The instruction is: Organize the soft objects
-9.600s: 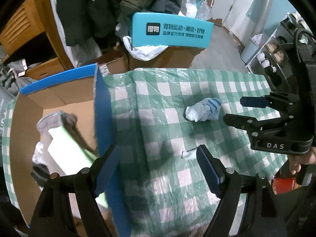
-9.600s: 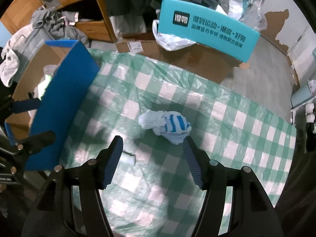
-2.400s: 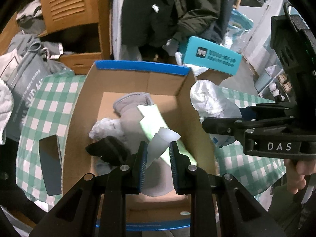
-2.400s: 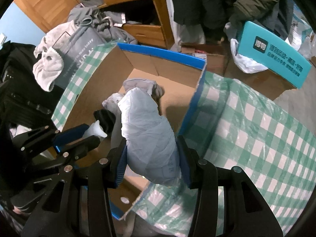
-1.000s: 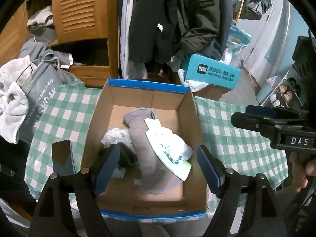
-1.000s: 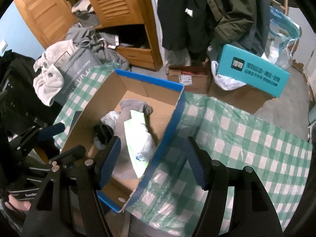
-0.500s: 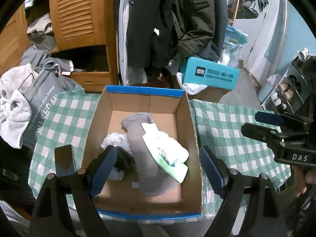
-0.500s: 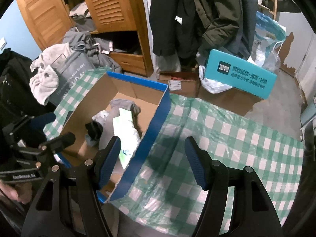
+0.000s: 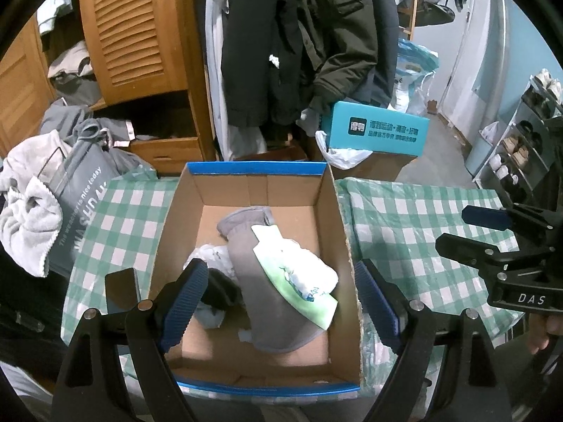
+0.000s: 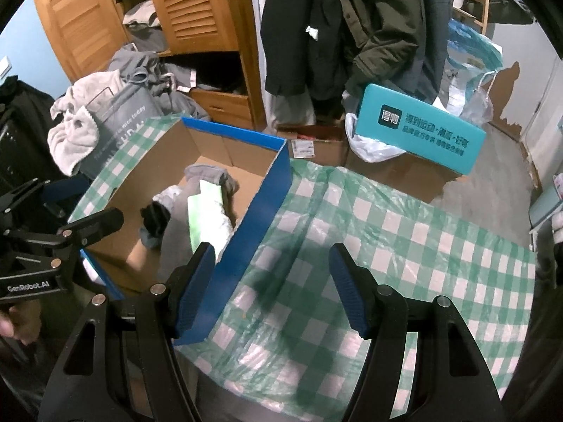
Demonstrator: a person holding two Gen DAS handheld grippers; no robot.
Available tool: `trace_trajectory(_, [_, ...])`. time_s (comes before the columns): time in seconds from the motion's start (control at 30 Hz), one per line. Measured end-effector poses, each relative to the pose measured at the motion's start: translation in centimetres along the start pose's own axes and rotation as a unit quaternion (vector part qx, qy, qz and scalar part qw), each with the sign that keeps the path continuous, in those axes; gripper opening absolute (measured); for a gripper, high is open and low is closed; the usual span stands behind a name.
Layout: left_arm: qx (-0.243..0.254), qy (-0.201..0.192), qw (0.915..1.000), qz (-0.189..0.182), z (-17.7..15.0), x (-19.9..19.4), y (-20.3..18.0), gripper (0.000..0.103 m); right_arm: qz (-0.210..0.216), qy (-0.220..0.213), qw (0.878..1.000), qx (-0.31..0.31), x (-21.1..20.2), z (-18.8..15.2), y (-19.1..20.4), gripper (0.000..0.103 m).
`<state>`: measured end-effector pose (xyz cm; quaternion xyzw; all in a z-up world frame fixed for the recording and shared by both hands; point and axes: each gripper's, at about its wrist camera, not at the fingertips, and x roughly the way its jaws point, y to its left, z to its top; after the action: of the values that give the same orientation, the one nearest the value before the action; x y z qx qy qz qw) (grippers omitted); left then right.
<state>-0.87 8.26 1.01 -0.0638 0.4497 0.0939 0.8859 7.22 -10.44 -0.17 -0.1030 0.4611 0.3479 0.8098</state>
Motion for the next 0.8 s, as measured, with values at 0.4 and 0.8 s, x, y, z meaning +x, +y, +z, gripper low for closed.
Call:
trace_trajectory(0.4, [0.001,0.004,1.0,-0.001,0.2,0.1,-0.9,0.087,0.0,-0.009,1.0,0.014,-0.9,-0.1,-1.1,0.067])
trace_trajectory(0.8, [0.001,0.004,1.0,-0.002,0.2,0.1,-0.9,0.087,0.0,-0.007,1.0,0.017,-0.9,-0.3,-1.4,0.067])
